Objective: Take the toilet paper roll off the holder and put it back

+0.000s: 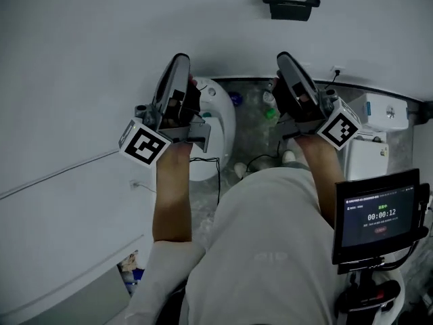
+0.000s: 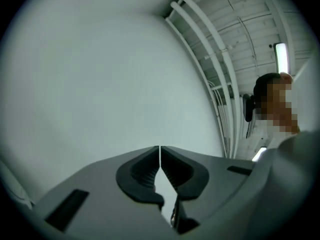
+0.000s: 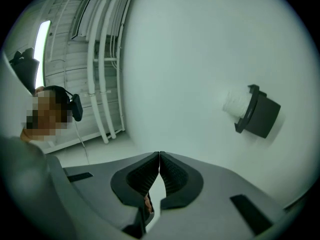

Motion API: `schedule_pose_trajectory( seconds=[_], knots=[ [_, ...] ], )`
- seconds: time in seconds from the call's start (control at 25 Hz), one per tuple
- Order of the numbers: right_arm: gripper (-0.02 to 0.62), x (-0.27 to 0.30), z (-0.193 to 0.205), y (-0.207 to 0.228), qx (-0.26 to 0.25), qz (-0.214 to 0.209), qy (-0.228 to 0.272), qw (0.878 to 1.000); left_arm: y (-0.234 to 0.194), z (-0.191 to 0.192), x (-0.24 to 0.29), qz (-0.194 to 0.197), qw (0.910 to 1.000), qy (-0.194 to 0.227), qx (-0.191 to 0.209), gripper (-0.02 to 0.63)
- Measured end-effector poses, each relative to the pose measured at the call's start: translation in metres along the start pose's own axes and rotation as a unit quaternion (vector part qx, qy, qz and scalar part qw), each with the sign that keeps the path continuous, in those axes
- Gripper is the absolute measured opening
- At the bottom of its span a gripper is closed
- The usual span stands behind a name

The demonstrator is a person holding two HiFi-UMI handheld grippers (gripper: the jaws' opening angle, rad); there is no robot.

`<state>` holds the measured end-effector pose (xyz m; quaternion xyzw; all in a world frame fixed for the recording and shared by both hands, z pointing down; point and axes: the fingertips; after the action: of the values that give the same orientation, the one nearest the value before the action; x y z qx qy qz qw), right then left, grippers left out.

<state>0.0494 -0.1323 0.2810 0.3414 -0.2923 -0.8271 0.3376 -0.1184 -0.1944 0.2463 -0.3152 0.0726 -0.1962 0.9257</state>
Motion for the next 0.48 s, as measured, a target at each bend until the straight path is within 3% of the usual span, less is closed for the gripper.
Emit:
schedule_pose_trajectory(
  seconds=[0.2,0.48],
  knots=[
    [0.011,0.004,0.0,0.001,-0.007,-0.004,-0.007,1.0,-0.002,0.014,-0.007,0.038,0.9955,0.065,-0.058,0.006],
    [0.011,0.003,0.021,0.004,-0.005,-0.003,-0.044,0.999,-0.013,0.059,-0.022,0.057,0.9856,0.098,-0.125,0.006]
  ],
)
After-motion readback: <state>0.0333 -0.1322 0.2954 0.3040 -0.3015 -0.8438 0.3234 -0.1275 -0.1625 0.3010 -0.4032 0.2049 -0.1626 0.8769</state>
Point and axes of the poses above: the fingertips, and each gripper's own axes: x forward along the fingers, y to its right, z out of its underside, and after that the axes turned 15 degrees about -y, right-handed
